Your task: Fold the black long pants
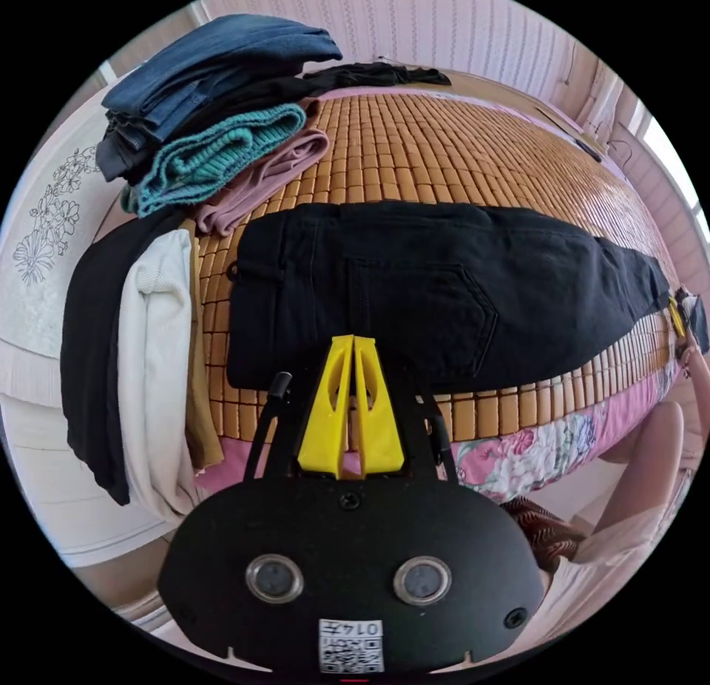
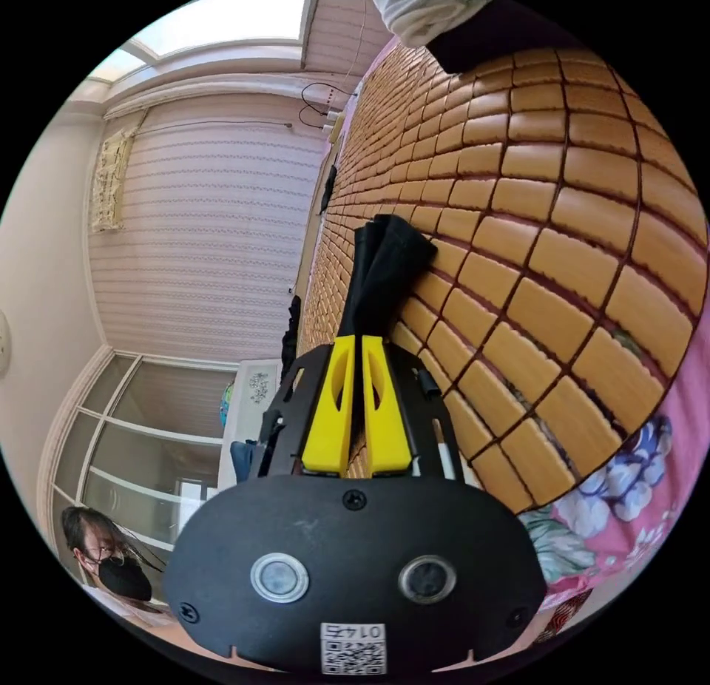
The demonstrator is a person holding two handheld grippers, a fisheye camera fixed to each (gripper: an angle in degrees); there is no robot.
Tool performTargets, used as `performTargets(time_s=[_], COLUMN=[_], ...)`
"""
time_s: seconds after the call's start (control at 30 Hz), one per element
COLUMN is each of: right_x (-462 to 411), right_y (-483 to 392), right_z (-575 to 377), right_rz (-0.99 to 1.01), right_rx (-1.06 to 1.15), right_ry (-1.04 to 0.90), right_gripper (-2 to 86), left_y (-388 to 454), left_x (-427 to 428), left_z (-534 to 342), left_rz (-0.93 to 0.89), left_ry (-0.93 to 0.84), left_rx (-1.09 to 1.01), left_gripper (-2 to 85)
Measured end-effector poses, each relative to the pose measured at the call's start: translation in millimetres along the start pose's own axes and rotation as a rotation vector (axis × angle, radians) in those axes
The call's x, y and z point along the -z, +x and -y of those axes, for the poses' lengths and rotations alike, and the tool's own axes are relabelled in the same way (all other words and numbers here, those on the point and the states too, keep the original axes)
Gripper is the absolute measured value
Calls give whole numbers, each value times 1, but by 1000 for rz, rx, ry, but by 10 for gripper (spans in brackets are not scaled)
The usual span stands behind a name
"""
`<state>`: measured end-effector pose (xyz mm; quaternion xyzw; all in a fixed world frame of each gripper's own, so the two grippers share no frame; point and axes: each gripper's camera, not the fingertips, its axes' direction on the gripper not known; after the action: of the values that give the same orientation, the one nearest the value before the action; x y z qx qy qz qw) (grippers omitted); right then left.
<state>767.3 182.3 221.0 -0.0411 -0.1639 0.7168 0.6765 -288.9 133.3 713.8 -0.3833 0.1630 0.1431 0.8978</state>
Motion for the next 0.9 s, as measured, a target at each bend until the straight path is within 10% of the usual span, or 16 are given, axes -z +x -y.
performTargets(time_s=[0.3, 0.47, 0.9], right_x=[105, 182, 26], right_y=[-3, 8, -26], right_z=[-37, -65, -57], right_rz=[-164, -31, -407], right_rx=[172, 169, 136], right_ry=[-180, 138, 102], right_gripper=[10, 19, 65], left_y=[39, 45, 133], left_x=[6, 41, 52], left_z=[-54, -92, -79], left_rz=[58, 128, -464], left_ry=[-152, -1, 208], left_rx=[-158, -121, -52], left_gripper=[-10, -10, -8])
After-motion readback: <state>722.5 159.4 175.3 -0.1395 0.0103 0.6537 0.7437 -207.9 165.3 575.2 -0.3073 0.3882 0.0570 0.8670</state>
